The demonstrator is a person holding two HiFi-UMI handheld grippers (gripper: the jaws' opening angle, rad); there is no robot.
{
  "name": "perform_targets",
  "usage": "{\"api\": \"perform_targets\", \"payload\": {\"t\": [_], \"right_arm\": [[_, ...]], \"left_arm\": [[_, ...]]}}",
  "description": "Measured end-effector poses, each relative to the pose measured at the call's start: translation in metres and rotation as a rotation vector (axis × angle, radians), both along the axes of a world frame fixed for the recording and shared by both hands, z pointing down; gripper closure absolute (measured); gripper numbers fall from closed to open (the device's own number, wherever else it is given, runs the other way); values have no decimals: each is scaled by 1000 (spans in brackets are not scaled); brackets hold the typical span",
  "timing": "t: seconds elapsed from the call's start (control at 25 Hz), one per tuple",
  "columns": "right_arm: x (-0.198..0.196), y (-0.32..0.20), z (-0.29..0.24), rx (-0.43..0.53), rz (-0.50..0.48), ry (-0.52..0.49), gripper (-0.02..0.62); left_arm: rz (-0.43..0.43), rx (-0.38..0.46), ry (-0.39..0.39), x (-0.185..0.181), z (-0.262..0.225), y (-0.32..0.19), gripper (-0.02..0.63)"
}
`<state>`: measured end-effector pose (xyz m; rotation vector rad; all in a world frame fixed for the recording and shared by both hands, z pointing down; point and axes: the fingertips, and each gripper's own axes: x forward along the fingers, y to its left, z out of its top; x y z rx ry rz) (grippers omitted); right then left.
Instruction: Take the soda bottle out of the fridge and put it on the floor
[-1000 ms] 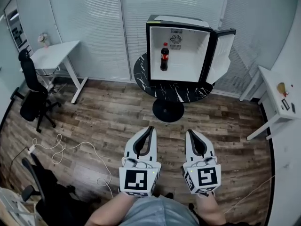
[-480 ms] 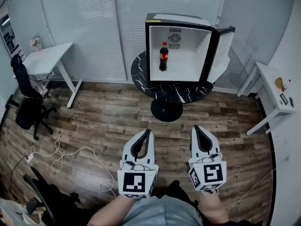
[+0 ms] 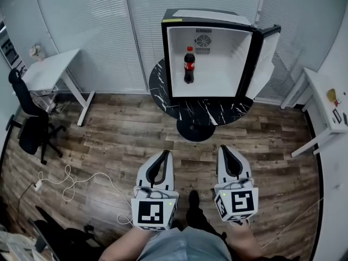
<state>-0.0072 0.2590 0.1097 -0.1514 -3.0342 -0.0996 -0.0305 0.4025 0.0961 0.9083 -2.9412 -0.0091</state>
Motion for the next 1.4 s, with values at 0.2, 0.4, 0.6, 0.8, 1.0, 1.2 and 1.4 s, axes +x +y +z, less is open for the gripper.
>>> {"api": "perform_targets", "payload": {"t": [0.2,0.4,0.6,0.8,1.0,1.2,1.4], "right_arm": [[-64,-40,12,-20,-14,14,581],[-123,-77,15,-35,-43,15,581],[-165,-103,15,-37,-76,12,581],[-202,-114,15,-29,-96,8,581],[-240,-116,21,-15,-101,15,581],[-287,-116,31,14,-106,23,581],[-342,-110,37,19,-109,37,581]], "left_arm": [[-10,-52,-3,-61,8,-38,583],[-19,-68,-4,-117,7,-83,583],[-34,-64,-22,-154,4,-114,583],[-65,-69,-18,-185,8,-119,583],[-85,-65,-14,-222,15,-120,583],[-70,-28,0,-267,30,-125,583],[-39,2,-21,-318,28,-135,583]]}}
